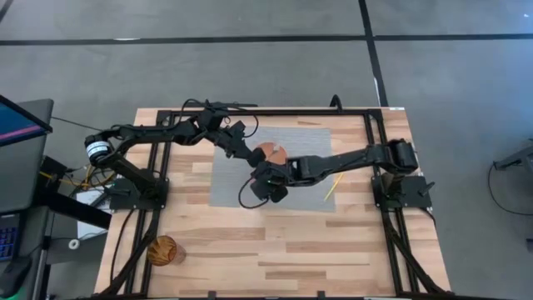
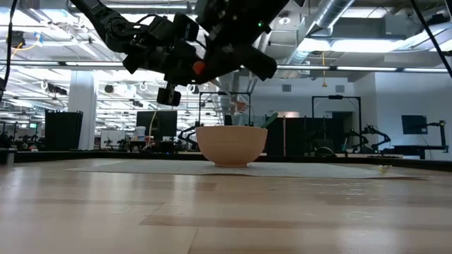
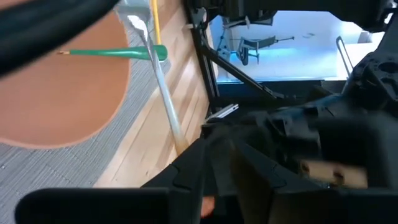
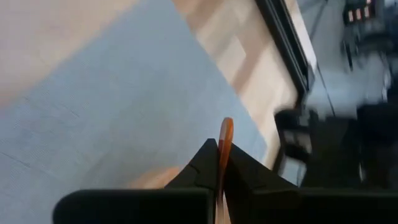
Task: Pick & Place Utensil
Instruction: Put the white orange fork into the orange bowl on the gray mat
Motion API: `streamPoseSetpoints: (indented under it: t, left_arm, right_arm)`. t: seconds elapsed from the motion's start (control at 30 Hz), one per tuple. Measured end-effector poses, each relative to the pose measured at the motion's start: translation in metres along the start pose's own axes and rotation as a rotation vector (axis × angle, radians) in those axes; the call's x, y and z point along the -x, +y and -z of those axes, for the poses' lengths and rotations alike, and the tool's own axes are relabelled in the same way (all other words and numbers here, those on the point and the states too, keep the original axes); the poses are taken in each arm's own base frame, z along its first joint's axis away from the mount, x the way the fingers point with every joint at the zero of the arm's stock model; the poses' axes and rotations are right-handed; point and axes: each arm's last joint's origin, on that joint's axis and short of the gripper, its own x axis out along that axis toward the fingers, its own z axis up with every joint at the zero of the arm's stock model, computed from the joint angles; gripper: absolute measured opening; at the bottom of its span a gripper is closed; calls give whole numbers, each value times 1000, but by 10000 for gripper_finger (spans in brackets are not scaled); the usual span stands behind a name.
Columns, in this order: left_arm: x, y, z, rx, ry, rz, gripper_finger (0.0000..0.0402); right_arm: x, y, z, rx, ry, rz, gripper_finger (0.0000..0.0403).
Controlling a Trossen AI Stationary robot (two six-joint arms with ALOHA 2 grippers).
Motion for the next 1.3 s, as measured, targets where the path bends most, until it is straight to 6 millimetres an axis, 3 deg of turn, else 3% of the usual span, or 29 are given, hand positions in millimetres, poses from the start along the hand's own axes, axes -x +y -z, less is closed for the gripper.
streamPoseSetpoints:
  t: [0.13, 0.27, 0.43, 0.57, 0.77, 0.87, 0.93, 1.13, 1.3]
  left_arm:
    - [0, -4, -3, -45, -20, 29, 78]
    - [8, -18, -4, -185, -64, 74, 73]
    - [35, -51, 3, -471, -160, 116, 67]
    - [61, -85, 20, -751, -279, 136, 67]
    - [89, -118, 51, -1054, -361, 178, 66]
    - [96, -116, 67, -1157, -375, 180, 66]
    - [97, -106, 77, -1175, -363, 170, 66]
    - [87, -51, 96, -1131, -329, 60, 66]
    - [81, -23, 102, -1156, -347, -64, 66]
  right_arm:
    - [0, -1, 1, -84, 52, 59, 3]
    - [16, -5, -4, -157, 73, 139, 3]
    - [57, -13, -13, -257, 16, 216, 3]
    - [101, -23, -18, -323, -99, 256, 2]
    - [157, -35, -5, -515, -237, 298, 1]
    - [152, -20, 15, -567, -225, 302, 1]
    - [136, -6, 26, -605, -258, 327, 1]
    - [79, 29, 59, -645, -546, 435, 1]
    - [48, 36, 76, -677, -536, 462, 1]
